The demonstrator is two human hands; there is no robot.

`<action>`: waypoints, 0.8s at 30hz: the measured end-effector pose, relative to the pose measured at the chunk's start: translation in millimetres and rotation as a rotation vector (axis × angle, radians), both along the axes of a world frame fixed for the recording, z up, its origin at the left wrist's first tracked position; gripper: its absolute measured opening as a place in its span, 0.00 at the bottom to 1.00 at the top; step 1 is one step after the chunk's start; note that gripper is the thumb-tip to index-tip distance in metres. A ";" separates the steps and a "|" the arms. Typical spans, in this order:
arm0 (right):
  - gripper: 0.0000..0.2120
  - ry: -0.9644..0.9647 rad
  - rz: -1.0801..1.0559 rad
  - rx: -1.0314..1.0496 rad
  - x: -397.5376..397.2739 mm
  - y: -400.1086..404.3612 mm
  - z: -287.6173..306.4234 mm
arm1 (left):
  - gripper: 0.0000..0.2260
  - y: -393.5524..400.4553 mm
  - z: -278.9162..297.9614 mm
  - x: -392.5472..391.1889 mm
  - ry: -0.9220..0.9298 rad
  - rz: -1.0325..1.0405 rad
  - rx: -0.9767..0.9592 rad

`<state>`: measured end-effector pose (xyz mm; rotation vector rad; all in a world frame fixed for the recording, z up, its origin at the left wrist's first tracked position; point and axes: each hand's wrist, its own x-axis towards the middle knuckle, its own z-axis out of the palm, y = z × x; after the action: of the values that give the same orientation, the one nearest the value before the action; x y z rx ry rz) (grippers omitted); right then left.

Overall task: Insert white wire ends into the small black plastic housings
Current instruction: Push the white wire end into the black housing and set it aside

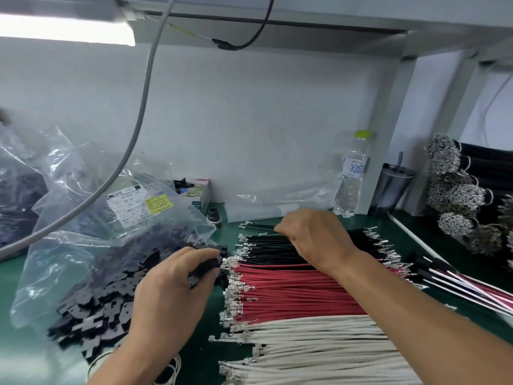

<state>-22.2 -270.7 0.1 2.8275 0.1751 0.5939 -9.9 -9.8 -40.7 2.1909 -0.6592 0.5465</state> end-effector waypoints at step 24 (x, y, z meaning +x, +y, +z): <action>0.09 -0.494 0.351 0.315 -89.3 25.0 -37.8 | 0.10 -21.3 -10.3 -23.2 0.482 -0.416 -0.438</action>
<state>-111.5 -245.6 -37.7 2.8413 0.5280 1.4874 -33.2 -31.0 -51.0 1.6221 -0.6322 -0.0599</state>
